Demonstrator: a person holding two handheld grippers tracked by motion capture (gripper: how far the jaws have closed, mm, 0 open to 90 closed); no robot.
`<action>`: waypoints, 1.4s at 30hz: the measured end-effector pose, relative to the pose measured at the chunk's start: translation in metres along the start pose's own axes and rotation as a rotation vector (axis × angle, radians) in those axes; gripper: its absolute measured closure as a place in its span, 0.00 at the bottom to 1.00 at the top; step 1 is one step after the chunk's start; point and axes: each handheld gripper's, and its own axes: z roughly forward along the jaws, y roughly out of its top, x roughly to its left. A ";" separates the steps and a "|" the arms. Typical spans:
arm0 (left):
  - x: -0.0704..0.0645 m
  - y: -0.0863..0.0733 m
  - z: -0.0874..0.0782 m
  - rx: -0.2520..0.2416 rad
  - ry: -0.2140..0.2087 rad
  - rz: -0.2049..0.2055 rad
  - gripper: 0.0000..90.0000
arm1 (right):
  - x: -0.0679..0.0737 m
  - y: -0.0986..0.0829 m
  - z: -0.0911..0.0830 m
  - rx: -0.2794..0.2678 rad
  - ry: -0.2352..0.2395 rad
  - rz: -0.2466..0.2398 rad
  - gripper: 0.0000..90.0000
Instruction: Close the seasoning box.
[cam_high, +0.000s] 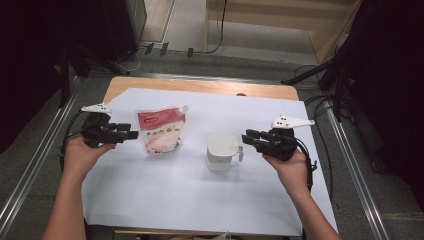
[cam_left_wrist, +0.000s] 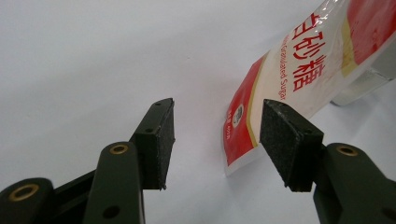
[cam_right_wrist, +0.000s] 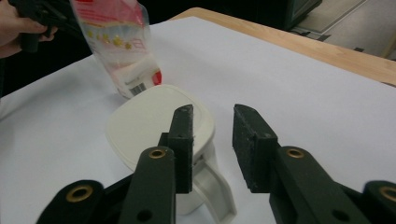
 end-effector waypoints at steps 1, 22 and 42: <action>0.000 0.000 0.000 -0.001 0.002 -0.001 0.51 | -0.001 -0.001 -0.001 -0.005 -0.006 -0.006 0.72; -0.001 -0.001 -0.003 -0.026 0.014 0.007 0.51 | -0.026 -0.031 -0.031 -0.028 -0.078 0.022 0.54; -0.003 0.000 0.003 -0.002 0.005 0.006 0.50 | -0.042 -0.048 -0.028 -0.018 -0.147 0.089 0.48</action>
